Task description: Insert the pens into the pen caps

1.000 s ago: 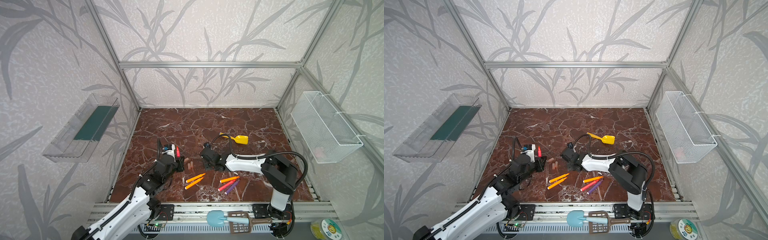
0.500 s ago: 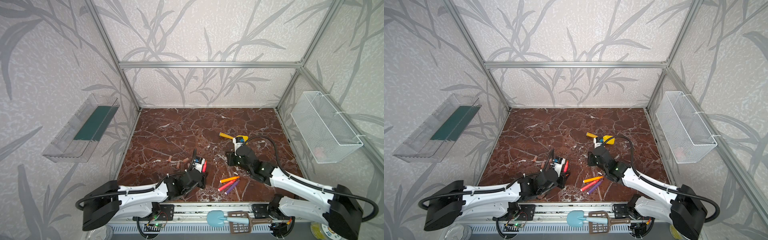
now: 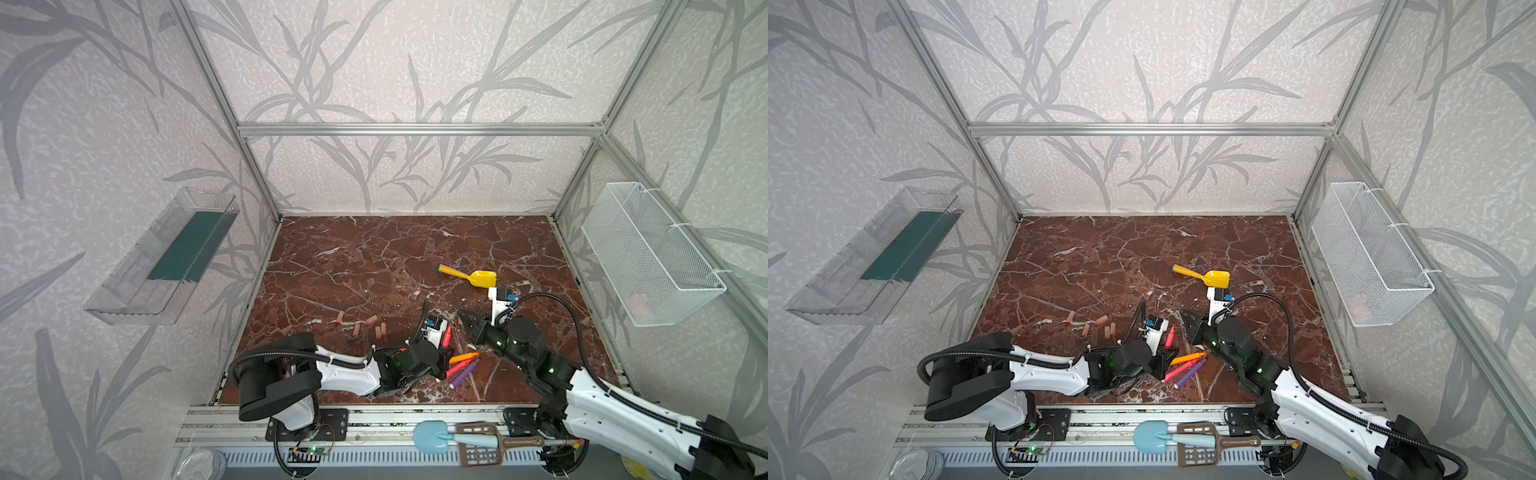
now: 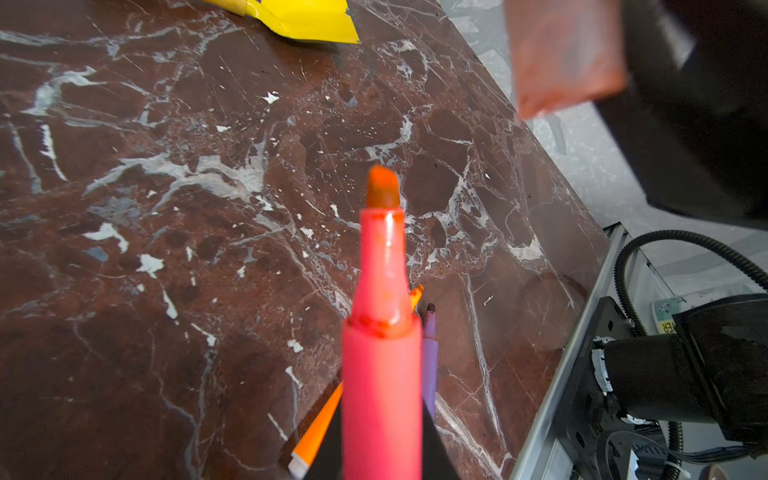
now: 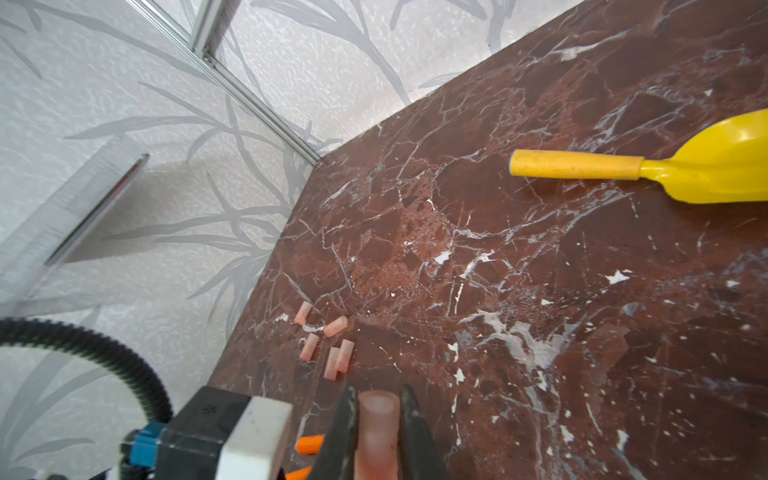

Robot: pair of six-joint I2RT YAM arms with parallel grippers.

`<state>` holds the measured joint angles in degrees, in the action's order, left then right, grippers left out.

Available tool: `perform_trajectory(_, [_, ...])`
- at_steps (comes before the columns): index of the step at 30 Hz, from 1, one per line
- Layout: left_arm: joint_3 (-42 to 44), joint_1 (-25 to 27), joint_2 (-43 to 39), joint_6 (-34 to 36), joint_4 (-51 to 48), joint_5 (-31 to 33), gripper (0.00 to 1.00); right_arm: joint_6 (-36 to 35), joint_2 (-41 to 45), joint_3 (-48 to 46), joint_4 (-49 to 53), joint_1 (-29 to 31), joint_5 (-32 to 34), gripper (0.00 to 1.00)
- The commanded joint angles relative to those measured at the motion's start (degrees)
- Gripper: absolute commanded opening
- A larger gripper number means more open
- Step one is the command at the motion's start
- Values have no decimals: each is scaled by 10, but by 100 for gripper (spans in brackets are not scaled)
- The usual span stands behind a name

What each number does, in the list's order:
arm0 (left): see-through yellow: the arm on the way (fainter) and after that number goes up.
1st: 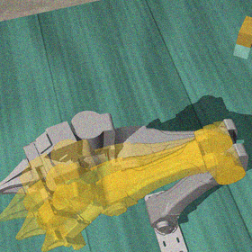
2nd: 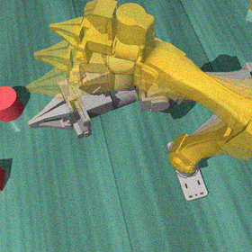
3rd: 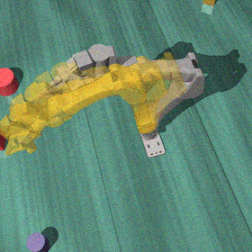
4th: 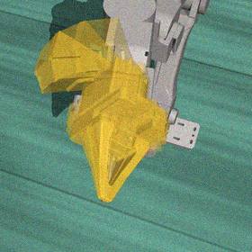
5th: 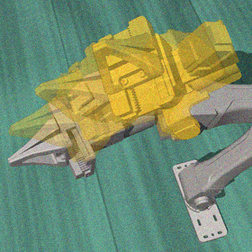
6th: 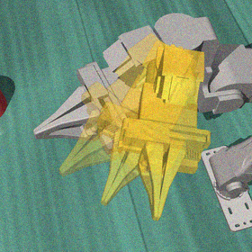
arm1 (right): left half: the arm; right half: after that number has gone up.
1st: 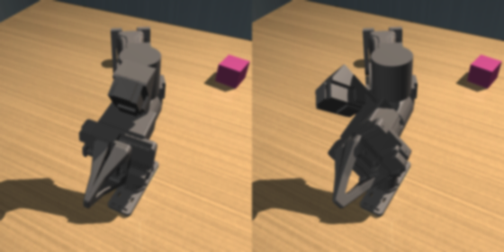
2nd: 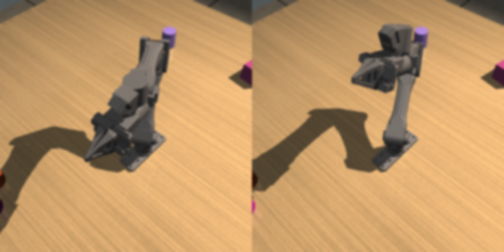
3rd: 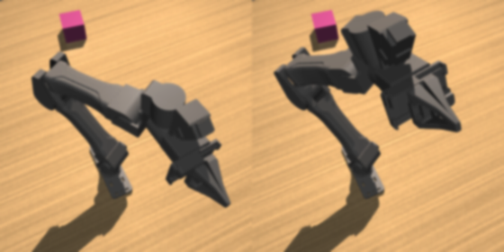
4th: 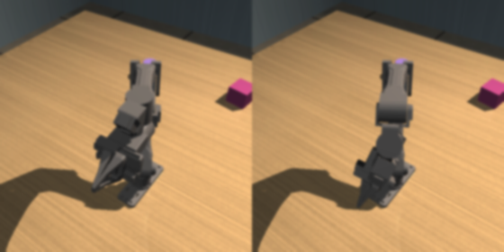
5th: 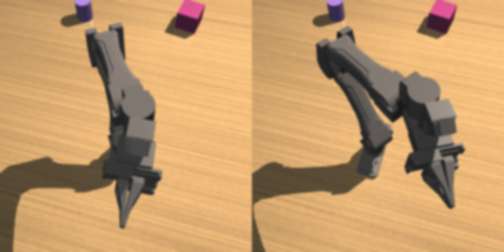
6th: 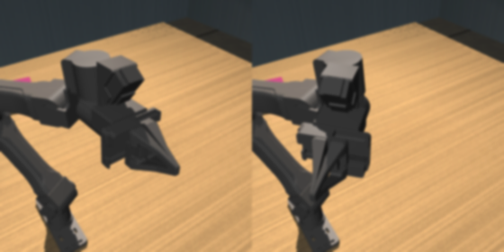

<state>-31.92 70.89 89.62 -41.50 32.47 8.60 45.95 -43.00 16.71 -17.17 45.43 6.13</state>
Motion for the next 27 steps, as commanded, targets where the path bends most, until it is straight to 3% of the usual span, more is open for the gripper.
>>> perform_trajectory(1, [-19, 2, 7, -15, 37, -6, 0, 31, 14, -13, -48, -2, -14, 13])
perform_trajectory(9, [-32, 2, 10, -12, 26, -7, 0, 77, -25, -19, -77, -2, 14, 13])
perform_trajectory(27, [-40, 2, 12, -8, 19, -9, 0, 89, -67, -9, -101, -2, 57, 9])
